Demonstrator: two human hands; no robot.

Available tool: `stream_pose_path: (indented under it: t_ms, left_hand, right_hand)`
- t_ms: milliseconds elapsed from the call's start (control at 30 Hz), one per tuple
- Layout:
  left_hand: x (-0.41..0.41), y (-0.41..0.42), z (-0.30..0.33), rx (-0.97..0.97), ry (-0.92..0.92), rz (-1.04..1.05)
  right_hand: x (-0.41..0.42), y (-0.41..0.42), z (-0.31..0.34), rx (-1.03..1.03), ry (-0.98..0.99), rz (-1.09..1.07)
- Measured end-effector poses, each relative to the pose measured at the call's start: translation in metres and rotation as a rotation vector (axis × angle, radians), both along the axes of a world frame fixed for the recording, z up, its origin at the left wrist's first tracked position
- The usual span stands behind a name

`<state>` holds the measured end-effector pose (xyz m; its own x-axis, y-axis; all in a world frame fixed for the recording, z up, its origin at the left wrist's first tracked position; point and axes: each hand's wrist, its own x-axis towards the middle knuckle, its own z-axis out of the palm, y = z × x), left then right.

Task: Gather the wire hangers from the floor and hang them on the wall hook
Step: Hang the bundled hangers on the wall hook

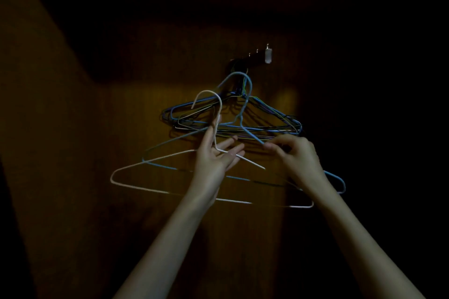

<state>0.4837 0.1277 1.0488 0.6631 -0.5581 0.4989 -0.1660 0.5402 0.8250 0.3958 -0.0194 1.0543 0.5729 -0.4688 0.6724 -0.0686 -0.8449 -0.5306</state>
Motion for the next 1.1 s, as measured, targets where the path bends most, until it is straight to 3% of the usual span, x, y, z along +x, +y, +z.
stream_pose_path:
  t_ms: [333, 667, 1100]
  left_hand:
    - [0.005, -0.003, 0.02, -0.016, -0.09, 0.024]
    - [0.023, -0.019, 0.024, -0.034, -0.144, 0.027]
    - [0.056, -0.045, 0.037, -0.034, -0.191, 0.096]
  right_hand:
    - [-0.013, -0.024, 0.037, -0.193, -0.299, -0.202]
    - [0.036, -0.062, 0.059, -0.197, -0.26, -0.311]
    - [0.119, -0.115, 0.072, -0.105, -0.196, -0.193]
